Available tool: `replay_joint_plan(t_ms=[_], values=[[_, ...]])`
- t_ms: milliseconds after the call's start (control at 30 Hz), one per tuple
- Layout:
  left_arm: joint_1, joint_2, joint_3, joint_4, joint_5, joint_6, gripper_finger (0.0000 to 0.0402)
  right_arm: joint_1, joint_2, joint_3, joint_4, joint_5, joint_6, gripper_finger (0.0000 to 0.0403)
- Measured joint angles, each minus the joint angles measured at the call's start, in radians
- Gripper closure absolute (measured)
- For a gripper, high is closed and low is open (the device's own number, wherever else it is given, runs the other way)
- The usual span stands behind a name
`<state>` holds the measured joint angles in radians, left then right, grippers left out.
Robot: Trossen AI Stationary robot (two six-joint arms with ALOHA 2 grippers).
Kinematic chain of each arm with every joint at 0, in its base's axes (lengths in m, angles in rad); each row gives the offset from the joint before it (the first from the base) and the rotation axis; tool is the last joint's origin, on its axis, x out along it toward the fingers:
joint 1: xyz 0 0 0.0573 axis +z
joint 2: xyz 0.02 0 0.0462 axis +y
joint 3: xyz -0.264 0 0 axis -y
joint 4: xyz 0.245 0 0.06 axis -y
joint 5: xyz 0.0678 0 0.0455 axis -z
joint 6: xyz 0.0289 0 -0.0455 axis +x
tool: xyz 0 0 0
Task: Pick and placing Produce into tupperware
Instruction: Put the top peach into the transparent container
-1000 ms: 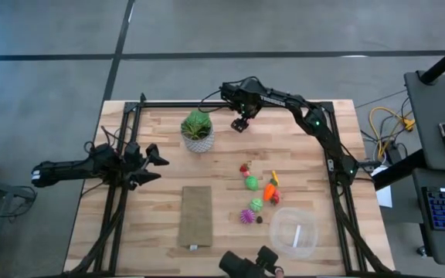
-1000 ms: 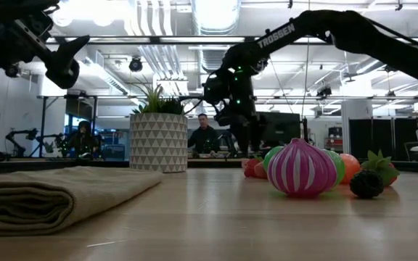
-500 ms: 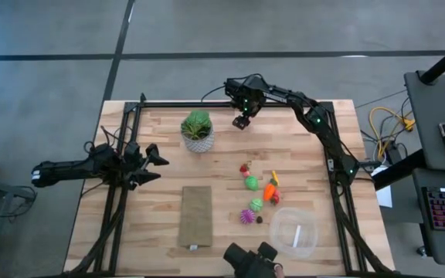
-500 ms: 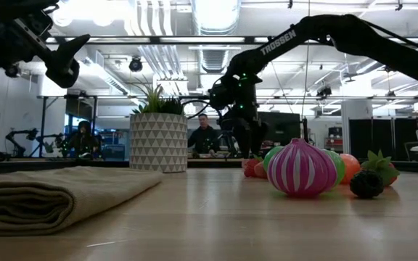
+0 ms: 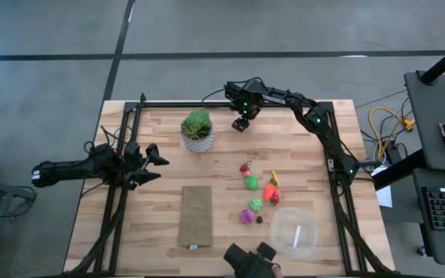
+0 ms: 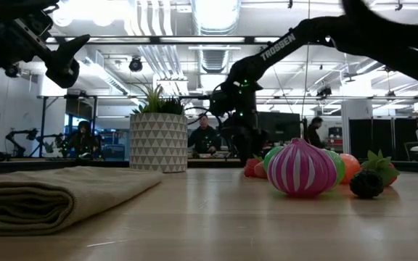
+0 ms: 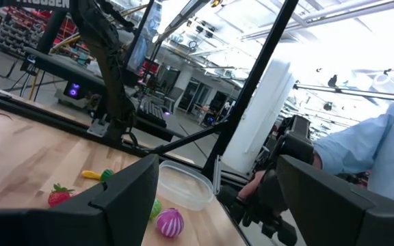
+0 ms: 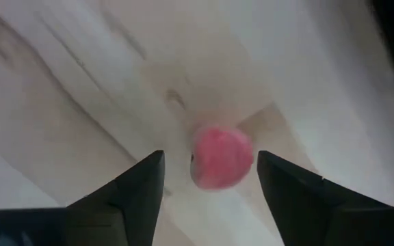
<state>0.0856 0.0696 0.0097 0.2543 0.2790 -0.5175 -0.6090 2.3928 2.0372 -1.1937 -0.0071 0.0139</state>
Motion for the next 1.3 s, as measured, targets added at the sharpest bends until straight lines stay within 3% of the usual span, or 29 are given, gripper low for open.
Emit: replay_joint_plan(t_ms=[467, 933, 1300], values=[[0.0, 0.0, 0.0, 0.0, 0.0, 0.0, 0.0118, 0.0, 0.0, -0.014, 0.022, 0.034, -0.019, 0.0201], [0.0, 0.0, 0.0, 0.0, 0.0, 0.0, 0.0118, 0.0, 0.0, -0.031, 0.037, 0.033, -0.018, 0.0289], [0.0, 0.0, 0.0, 0.0, 0.0, 0.0, 0.0118, 0.007, -0.003, 0.01, 0.015, 0.034, 0.0, 0.0294]])
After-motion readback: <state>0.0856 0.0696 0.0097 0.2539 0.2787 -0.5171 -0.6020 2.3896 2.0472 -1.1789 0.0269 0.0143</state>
